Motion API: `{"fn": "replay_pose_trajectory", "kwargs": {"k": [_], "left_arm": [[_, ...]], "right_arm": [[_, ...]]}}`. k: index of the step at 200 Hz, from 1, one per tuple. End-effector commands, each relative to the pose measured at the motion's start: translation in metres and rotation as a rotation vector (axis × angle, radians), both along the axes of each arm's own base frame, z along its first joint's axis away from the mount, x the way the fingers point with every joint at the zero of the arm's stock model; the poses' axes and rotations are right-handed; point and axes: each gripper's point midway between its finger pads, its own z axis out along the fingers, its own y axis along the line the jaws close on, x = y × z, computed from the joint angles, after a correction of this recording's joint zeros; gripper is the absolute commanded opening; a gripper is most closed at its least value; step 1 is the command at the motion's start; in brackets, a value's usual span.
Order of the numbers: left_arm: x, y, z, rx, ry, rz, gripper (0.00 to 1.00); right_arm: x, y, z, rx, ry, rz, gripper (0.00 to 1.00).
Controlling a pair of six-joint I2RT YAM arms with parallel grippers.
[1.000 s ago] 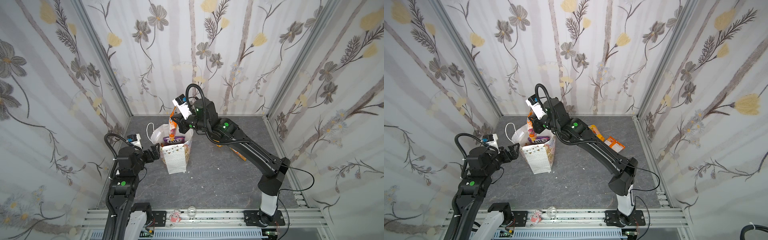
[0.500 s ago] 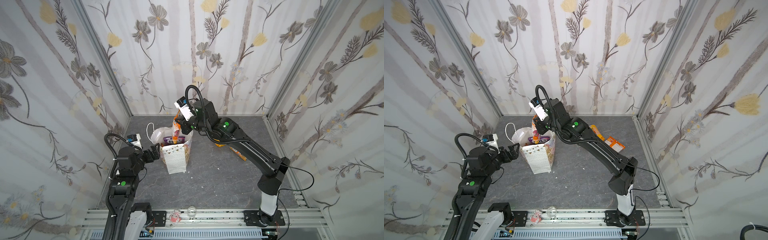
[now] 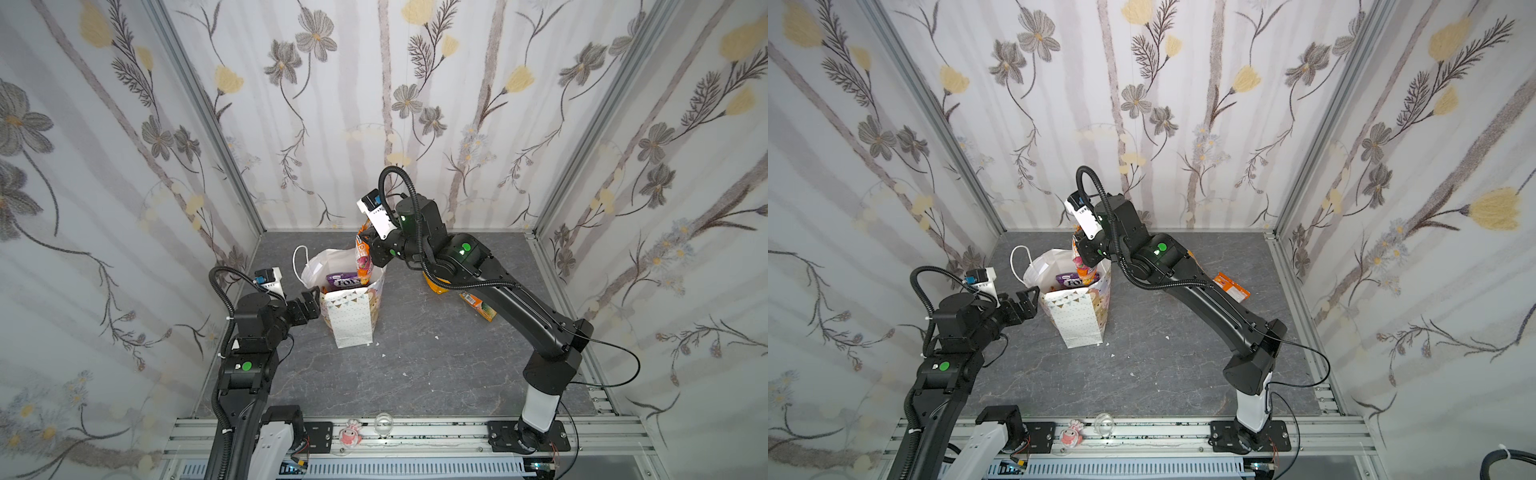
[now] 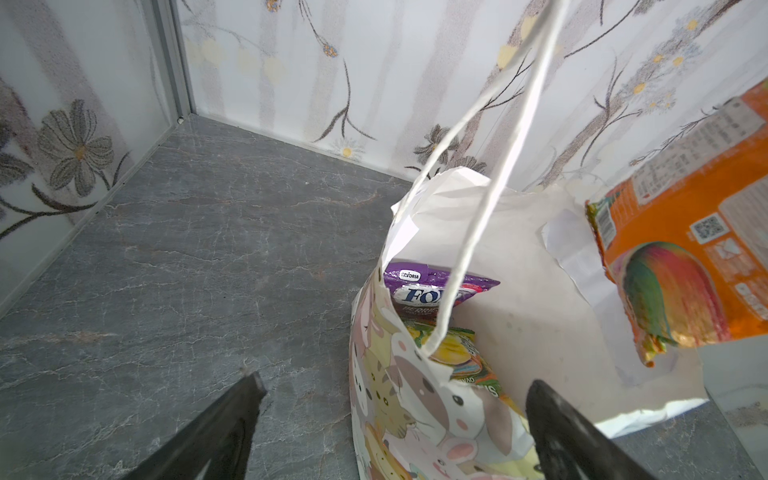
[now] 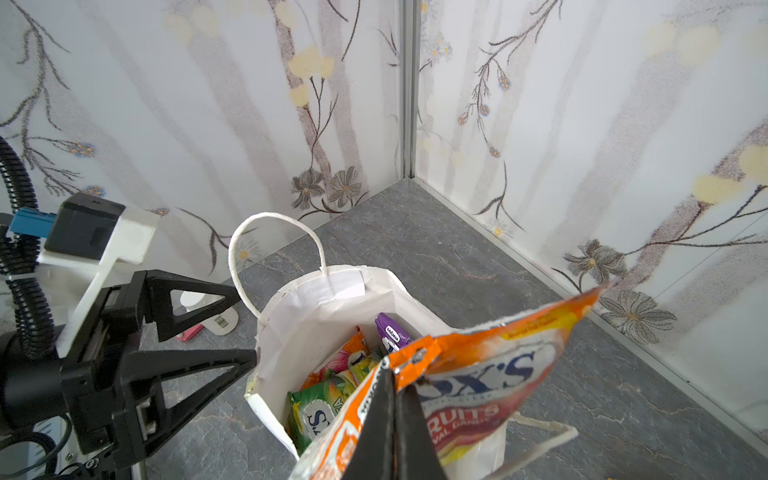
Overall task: Place the snacks into the paper bag
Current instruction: 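Carry the Fox's fruits bag with the right gripper over the paper bag, then lower the Fox's fruits bag into the paper bag and open the right gripper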
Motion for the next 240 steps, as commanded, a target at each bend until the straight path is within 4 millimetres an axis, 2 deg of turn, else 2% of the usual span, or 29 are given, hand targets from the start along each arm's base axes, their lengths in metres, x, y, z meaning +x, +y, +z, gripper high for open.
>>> {"fn": "replay_pose_trajectory", "kwargs": {"k": [1,47,120,188,215,240], "left_arm": [[0.002,0.0,0.007,0.001,-0.03,0.0,1.0],[0.002,0.0,0.007,0.002,-0.03,-0.001,1.0],[0.002,0.0,0.007,0.002,-0.029,0.0,1.0],[0.002,0.001,0.006,0.003,-0.028,0.002,1.0],[0.002,0.0,0.007,0.003,-0.029,0.001,1.0],[0.002,0.0,0.006,0.003,-0.027,0.0,1.0]], "right_arm": [[0.001,-0.005,0.008,-0.001,-0.033,-0.017,0.0],[0.006,-0.004,-0.013,-0.065,-0.011,-0.03,0.0],[0.001,0.001,-0.038,-0.173,-0.019,-0.033,0.0],[-0.013,0.014,-0.042,-0.192,-0.034,-0.01,0.0],[-0.029,0.024,-0.037,-0.179,-0.046,0.023,0.0],[-0.032,0.021,-0.029,-0.168,-0.056,0.01,0.0]]}}
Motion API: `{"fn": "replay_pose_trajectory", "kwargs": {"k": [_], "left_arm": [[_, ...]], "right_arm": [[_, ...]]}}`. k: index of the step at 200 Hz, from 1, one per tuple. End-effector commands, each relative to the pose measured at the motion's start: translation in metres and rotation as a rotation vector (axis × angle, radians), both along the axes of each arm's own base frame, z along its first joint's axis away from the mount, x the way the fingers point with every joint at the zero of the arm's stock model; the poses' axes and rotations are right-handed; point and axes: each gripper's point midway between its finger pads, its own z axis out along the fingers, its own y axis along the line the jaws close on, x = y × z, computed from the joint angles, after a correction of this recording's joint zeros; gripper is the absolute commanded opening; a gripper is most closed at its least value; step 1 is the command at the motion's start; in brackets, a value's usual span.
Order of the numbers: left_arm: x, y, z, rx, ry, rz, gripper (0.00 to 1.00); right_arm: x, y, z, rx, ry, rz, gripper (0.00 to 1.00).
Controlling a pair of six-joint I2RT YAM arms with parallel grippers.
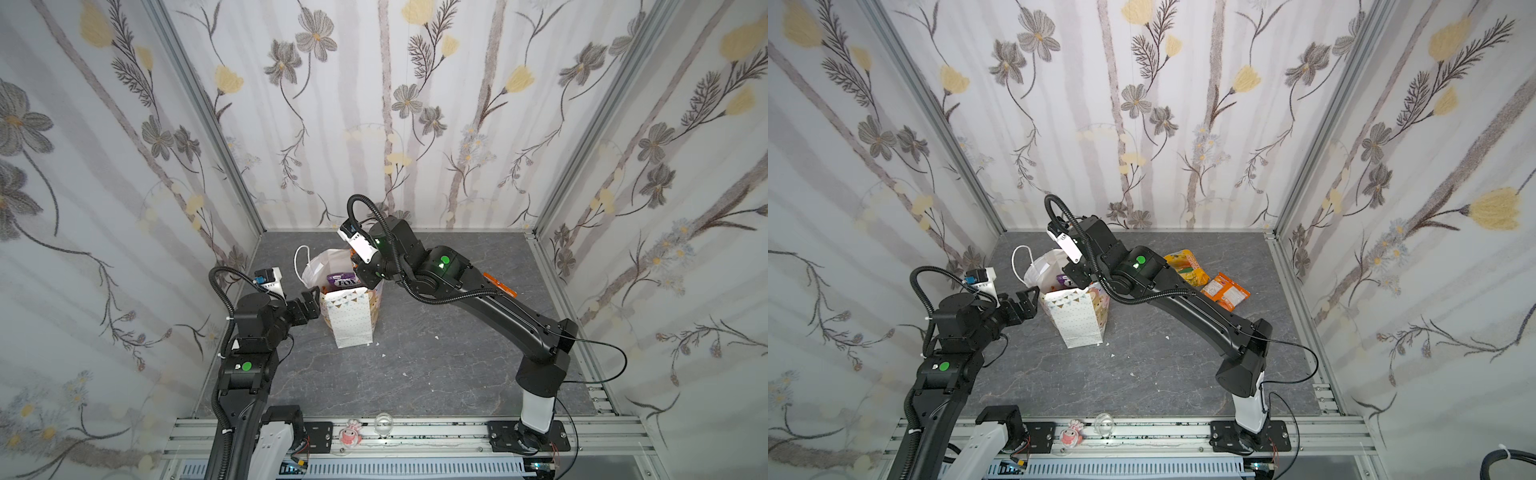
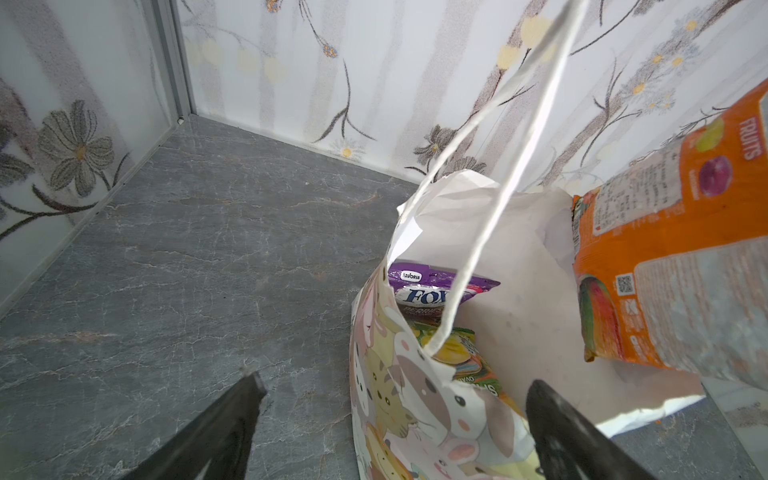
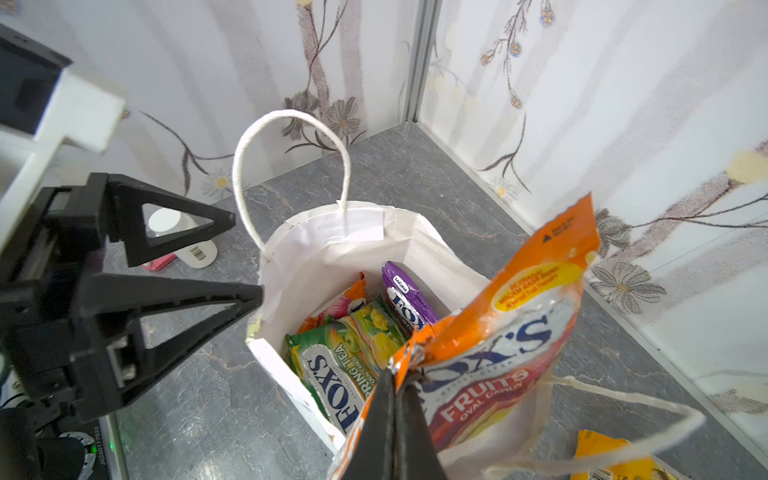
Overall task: Place the snacks into the paper bag
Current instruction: 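Lower the Fox's fruits bag into the paper bag and open the right gripper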
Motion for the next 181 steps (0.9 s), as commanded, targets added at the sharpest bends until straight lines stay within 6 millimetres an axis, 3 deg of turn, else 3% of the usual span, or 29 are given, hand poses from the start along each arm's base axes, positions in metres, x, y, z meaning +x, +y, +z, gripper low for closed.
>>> {"fn": "replay_pose_trajectory", "kwargs": {"k": [1,53,98,140,181], "left_arm": [[0.002,0.0,0.006,0.003,-0.027,0.001,1.0],[0.002,0.0,0.006,0.003,-0.028,0.001,1.0],[0.002,0.0,0.007,0.003,-0.031,0.001,1.0],[0.002,0.0,0.007,0.003,-0.032,0.002,1.0],[0.002,0.001,0.007,0.003,-0.031,0.002,1.0]], "right_arm": [[0.001,-0.003,0.017,0.029,-0.041,-0.018,0.0],[0.003,-0.01,0.02,0.025,-0.047,-0.048,0.0],[0.016,-0.015,0.006,-0.03,-0.066,-0.114,0.0],[0.027,-0.026,0.008,-0.057,-0.108,-0.191,0.0],[0.025,-0.015,-0.007,-0.075,-0.079,-0.147,0.0]]}}
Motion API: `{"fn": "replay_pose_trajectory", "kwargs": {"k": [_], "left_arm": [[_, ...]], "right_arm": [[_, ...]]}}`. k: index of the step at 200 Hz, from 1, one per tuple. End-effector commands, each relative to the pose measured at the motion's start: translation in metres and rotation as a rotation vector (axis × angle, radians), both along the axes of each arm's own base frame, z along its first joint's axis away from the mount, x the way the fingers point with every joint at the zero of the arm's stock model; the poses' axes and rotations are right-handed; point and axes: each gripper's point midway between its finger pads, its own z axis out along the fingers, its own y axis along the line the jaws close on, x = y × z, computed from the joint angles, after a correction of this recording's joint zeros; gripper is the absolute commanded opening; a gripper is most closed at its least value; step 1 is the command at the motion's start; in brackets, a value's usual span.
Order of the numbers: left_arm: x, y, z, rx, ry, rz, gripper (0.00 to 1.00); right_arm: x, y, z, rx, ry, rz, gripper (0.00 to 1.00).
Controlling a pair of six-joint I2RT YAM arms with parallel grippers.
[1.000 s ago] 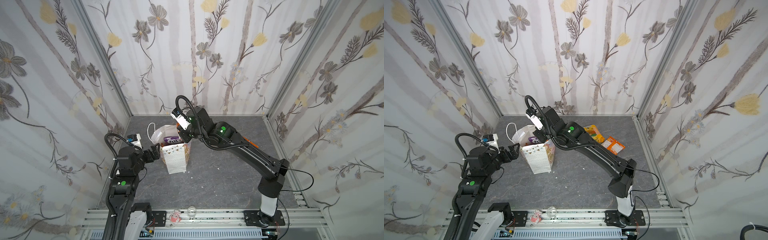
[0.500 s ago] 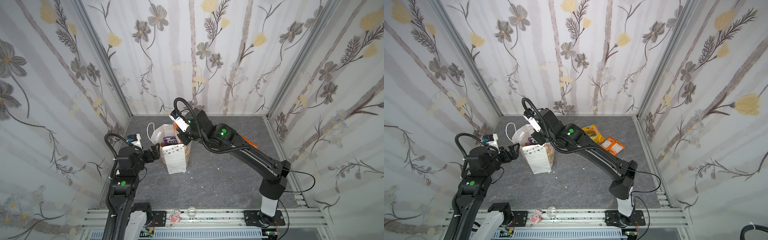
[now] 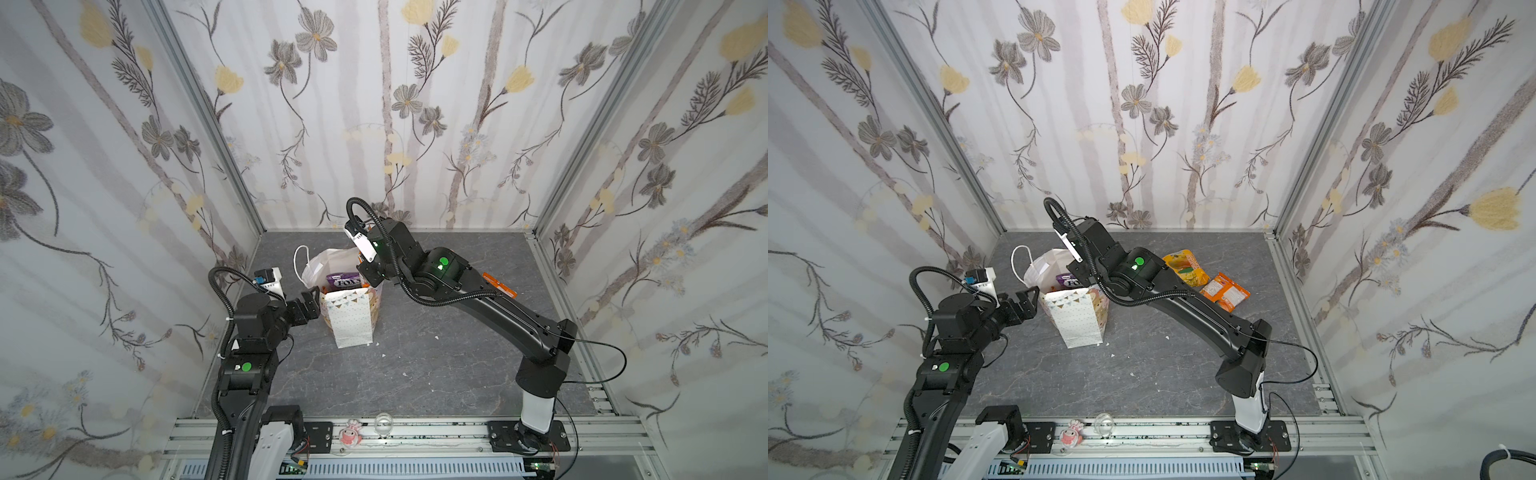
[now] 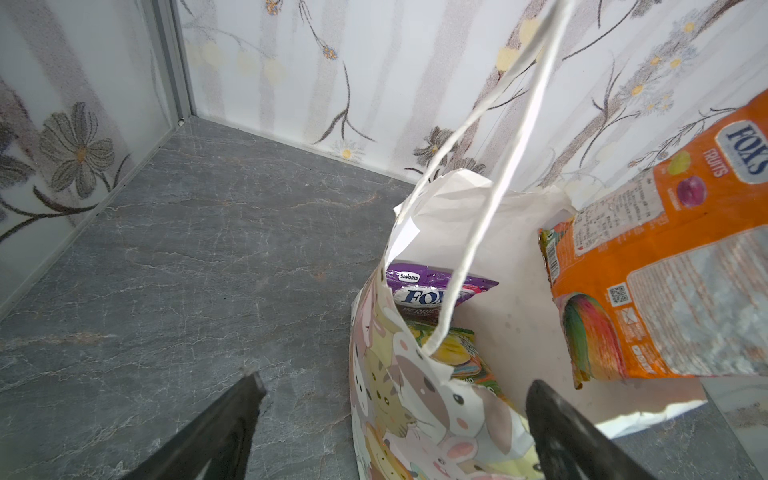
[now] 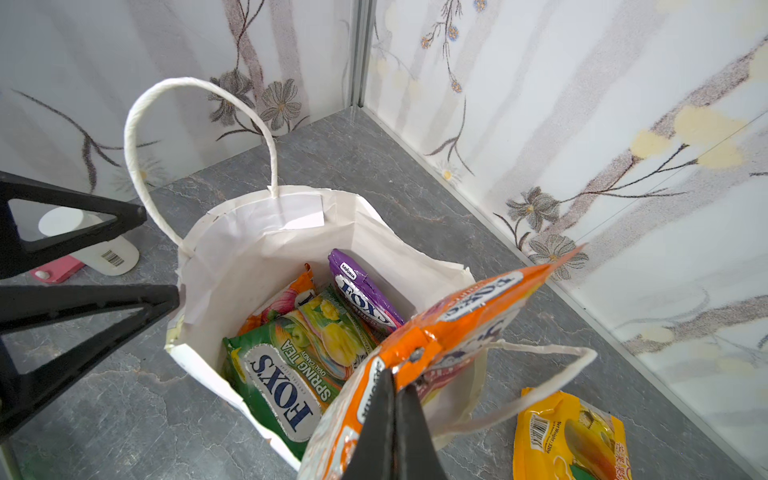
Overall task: Place the snacks into the paper bag
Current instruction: 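Lower the Fox's fruits bag into the paper bag and open the right gripper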
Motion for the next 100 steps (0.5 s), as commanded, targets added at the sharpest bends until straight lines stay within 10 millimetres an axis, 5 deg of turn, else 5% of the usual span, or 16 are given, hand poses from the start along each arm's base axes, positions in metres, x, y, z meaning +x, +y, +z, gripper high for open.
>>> {"fn": "replay_pose_trajectory", "kwargs": {"k": [1,73,100], "left_arm": [[0.002,0.0,0.006,0.003,-0.028,0.002,1.0],[0.003,0.001,0.005,0.004,-0.023,0.002,1.0],[0.003,0.001,0.005,0.003,-0.022,0.002,1.0]], "right_arm": [[0.003,0.007,-0.001,0.004,-0.012,0.011,0.0],[-0.007,0.037,-0.018,0.039,0.038,0.102,0.04],[-0.012,0.051,-0.021,0.059,0.047,0.143,0.31]]}}
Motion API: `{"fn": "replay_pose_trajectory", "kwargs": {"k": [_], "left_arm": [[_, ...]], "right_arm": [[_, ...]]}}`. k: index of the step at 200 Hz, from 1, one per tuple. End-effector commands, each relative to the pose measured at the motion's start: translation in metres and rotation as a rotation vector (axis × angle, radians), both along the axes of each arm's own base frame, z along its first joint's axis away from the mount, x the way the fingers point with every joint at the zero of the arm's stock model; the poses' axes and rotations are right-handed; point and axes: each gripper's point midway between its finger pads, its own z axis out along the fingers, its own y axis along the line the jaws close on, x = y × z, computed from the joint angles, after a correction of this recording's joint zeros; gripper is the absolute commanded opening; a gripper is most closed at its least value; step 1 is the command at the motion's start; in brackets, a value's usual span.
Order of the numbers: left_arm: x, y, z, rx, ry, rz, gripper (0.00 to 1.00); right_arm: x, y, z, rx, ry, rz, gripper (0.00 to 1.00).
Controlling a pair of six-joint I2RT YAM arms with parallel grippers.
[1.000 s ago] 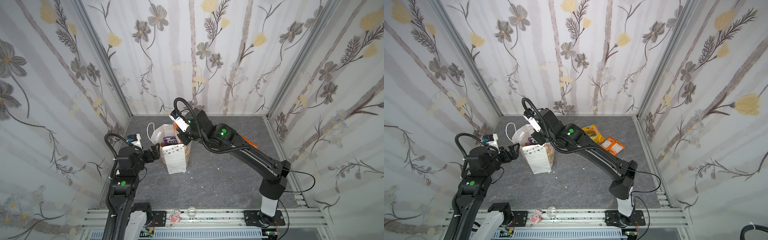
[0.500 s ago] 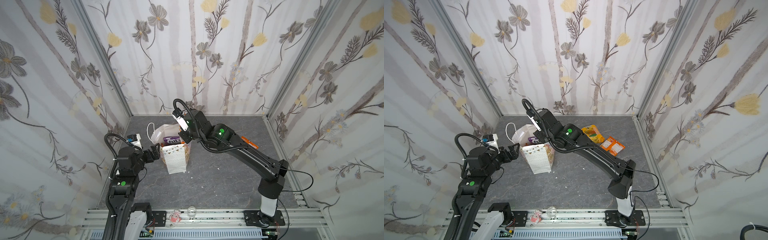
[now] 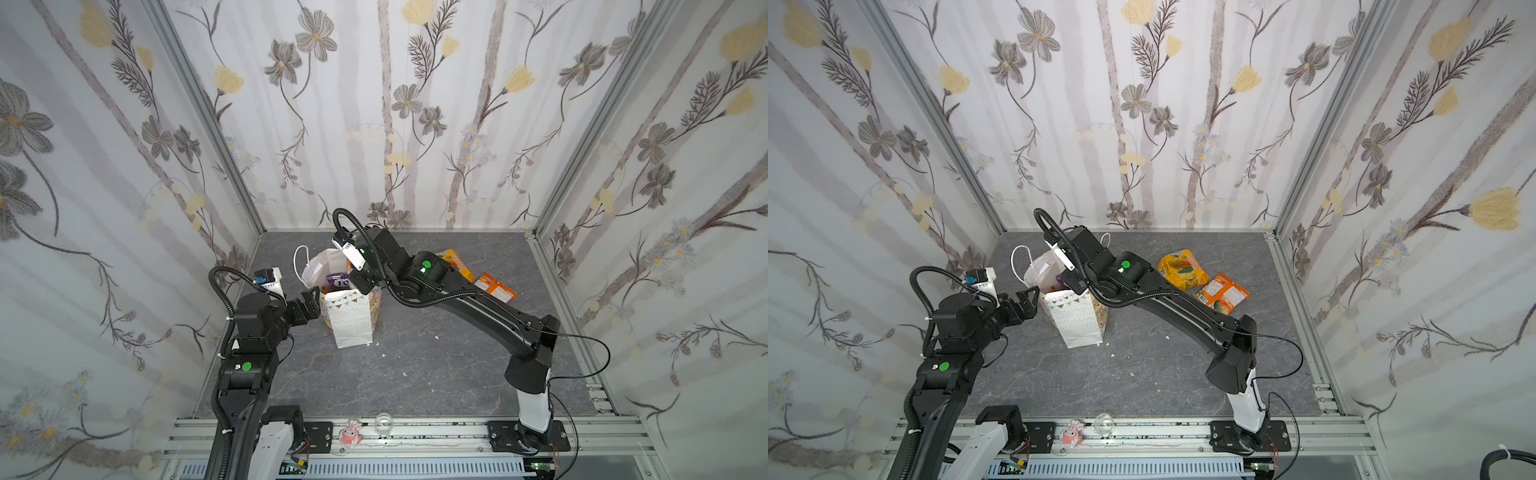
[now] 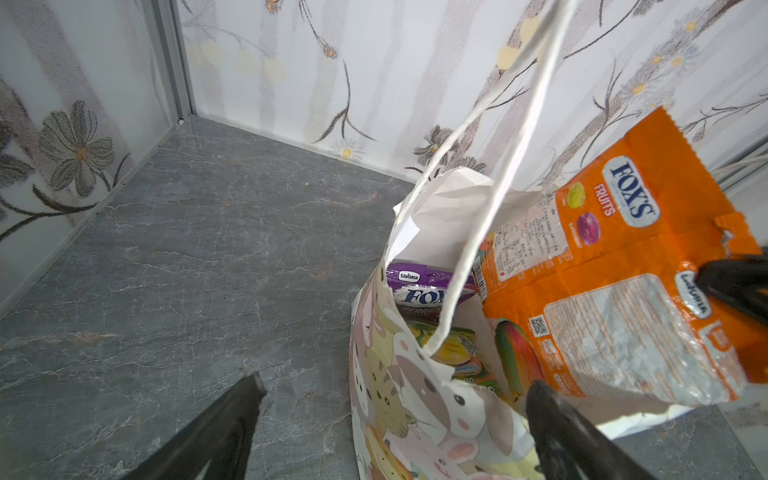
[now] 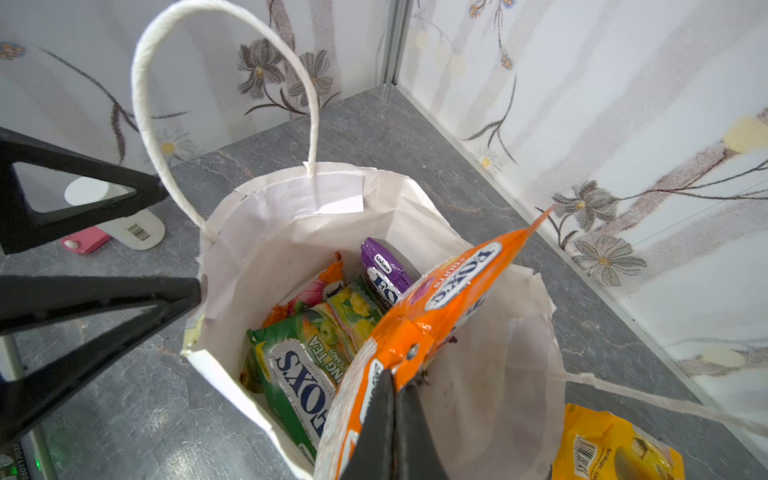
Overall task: Place the snacks into the paper bag
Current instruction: 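Lower the Fox's fruits bag into the paper bag and open the right gripper, then withdraw the right gripper from the paper bag toward the remaining snack bags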
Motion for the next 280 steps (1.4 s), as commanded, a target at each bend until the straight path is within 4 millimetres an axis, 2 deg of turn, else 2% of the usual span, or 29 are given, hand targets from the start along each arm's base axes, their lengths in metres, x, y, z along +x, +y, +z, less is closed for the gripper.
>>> {"fn": "replay_pose_trajectory", "kwargs": {"k": [1,26,62,91,143,178,202,219,230,232,248,250,253,263,268,280], "left_arm": [[0.003,0.001,0.005,0.003,-0.025,0.002,1.0],[0.003,0.0,0.005,0.003,-0.024,0.001,1.0],[0.003,0.001,0.004,0.004,-0.022,0.003,1.0],[0.003,0.001,0.005,0.003,-0.024,0.003,1.0],[0.003,0.001,0.005,0.004,-0.023,0.004,1.0],[0.002,0.002,0.006,0.007,-0.026,0.011,1.0],[0.002,0.002,0.006,0.008,-0.028,0.013,1.0],[0.002,0.002,0.006,0.006,-0.027,0.013,1.0],[0.002,0.002,0.006,0.006,-0.029,0.013,1.0],[0.002,0.002,0.006,0.006,-0.028,0.013,1.0],[0.002,0.002,0.007,0.005,-0.031,0.01,1.0],[0.001,0.002,0.007,0.005,-0.031,0.01,1.0],[0.001,0.002,0.007,0.005,-0.032,0.009,1.0],[0.001,0.002,0.008,0.004,-0.034,0.008,1.0],[0.001,0.001,0.007,0.003,-0.033,0.007,1.0],[0.002,0.001,0.007,0.003,-0.032,0.006,1.0]], "right_arm": [[-0.005,0.019,0.012,0.076,-0.014,0.05,0.32],[-0.011,0.032,0.013,0.1,-0.002,0.088,0.43],[-0.019,0.044,0.029,0.169,0.018,0.147,0.41],[-0.02,0.04,0.041,0.193,0.003,0.142,0.39],[-0.021,0.033,0.049,0.198,-0.002,0.127,0.36],[-0.022,0.024,0.061,0.213,-0.017,0.103,0.34],[-0.023,0.006,0.073,0.223,-0.038,0.061,0.33],[-0.024,-0.011,0.068,0.212,-0.047,0.019,0.35],[-0.027,-0.028,0.068,0.218,-0.065,-0.015,0.36],[-0.027,-0.032,0.075,0.234,-0.078,-0.024,0.37],[-0.033,-0.059,0.072,0.261,-0.079,-0.078,0.38],[-0.033,-0.06,0.066,0.255,-0.071,-0.084,0.38],[-0.038,-0.07,0.075,0.279,-0.076,-0.093,0.38],[-0.047,-0.086,0.074,0.311,-0.052,-0.111,0.4],[-0.053,-0.095,0.08,0.342,-0.05,-0.118,0.41],[-0.059,-0.116,0.068,0.349,-0.038,-0.16,0.42]]}}
